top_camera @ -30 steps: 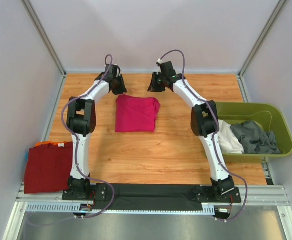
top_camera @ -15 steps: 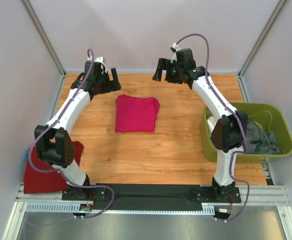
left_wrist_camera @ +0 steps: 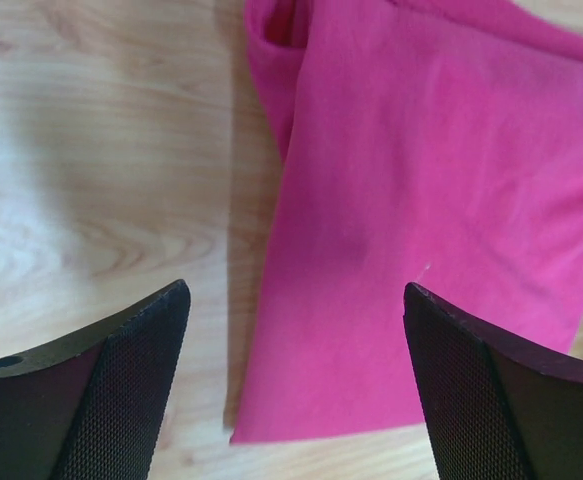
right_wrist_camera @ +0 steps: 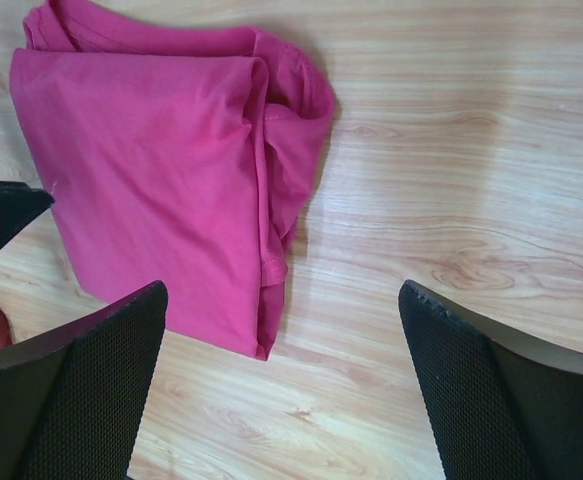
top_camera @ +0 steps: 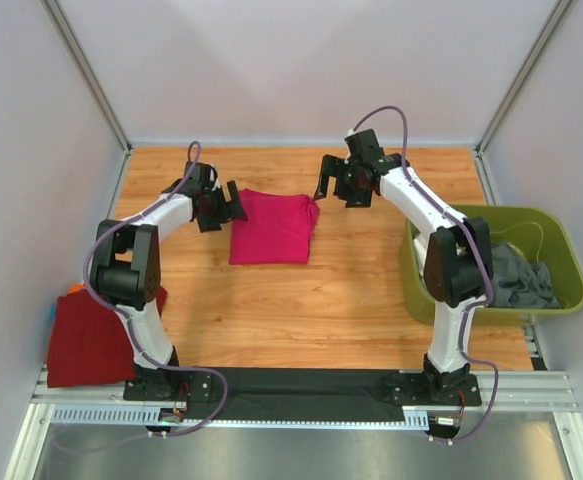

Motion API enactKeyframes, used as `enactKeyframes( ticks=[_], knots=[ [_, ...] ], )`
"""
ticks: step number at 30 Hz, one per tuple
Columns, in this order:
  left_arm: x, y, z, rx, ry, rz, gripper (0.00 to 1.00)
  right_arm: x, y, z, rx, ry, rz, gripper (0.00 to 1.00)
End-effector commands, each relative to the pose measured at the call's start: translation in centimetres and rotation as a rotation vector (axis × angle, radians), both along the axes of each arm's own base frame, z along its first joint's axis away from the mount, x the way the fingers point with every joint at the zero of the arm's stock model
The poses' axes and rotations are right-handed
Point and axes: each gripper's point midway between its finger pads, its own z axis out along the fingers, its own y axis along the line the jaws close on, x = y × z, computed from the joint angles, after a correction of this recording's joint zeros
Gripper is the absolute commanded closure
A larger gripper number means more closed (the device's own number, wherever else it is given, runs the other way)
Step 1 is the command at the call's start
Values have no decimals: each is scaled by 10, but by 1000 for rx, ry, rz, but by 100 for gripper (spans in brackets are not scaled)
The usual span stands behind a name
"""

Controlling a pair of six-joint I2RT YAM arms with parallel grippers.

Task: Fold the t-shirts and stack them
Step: Neatly place the folded tshirt to the corner

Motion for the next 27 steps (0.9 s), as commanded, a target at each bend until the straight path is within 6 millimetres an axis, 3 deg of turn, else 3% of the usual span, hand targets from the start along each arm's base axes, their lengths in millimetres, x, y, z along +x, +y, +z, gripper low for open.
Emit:
enactKeyframes(
  ticks=[1,11,18,24,27],
  knots=[
    [23,-15,4,-115,-73,-11,7,6,-10,60,-20,-122,-36,0],
    [24,-32,-32,-212,-28,-18,12,9,-27,97,-84,-176,-84,0],
    [24,-27,-58,-188,17,26,22,3,-36,100,-114,-168,-115,0],
    [25,-29,-64,-187,22,32,48,-3,-39,103,-114,-156,-126,0],
    [23,-29,-66,-178,48,27,77,-4,-40,106,-117,-158,-129,0]
  ],
)
